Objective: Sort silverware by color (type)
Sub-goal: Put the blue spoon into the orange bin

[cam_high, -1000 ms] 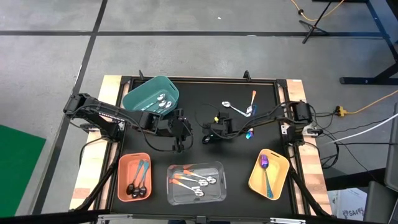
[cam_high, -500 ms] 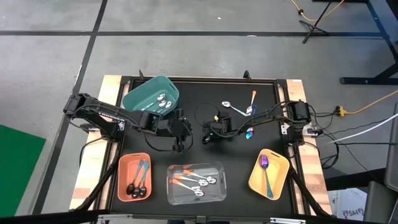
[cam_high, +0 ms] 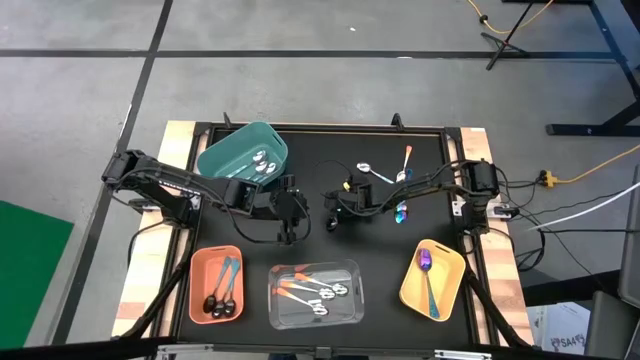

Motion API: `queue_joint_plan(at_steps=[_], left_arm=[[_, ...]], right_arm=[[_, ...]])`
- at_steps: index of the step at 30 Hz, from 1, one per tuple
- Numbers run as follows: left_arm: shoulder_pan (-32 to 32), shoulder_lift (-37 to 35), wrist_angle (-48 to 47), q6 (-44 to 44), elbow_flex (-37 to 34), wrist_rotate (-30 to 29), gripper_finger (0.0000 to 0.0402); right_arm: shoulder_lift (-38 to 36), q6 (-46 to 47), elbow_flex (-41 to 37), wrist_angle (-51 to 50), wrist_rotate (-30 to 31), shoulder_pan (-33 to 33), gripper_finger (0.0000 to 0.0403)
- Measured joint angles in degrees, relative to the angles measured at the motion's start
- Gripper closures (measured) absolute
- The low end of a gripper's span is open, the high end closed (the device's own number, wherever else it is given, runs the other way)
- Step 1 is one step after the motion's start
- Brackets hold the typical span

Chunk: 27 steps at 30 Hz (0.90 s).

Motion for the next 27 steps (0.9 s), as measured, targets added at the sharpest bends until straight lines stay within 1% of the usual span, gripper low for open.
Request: queue_joint_plan(at_steps=[5,21,27], left_arm=[[0.00,0.00,0.02,-0.02,0.00,0.00,0.0319],[0.00,0.00,0.02,-0.04,-0.02,0.00,0.0319],[0.00,-0.01,0.30,-0.04,-0.03,0.00,0.0319]], right_arm=[[0.00,0.00,0.00,-0.15,-1.40,0.02,0.0311],[0.11,0.15,0.00,0.69,-0.98,1.81,0.0311],[2.50,0.11,0.17,4.08,-0.15,2.71,0.0311]])
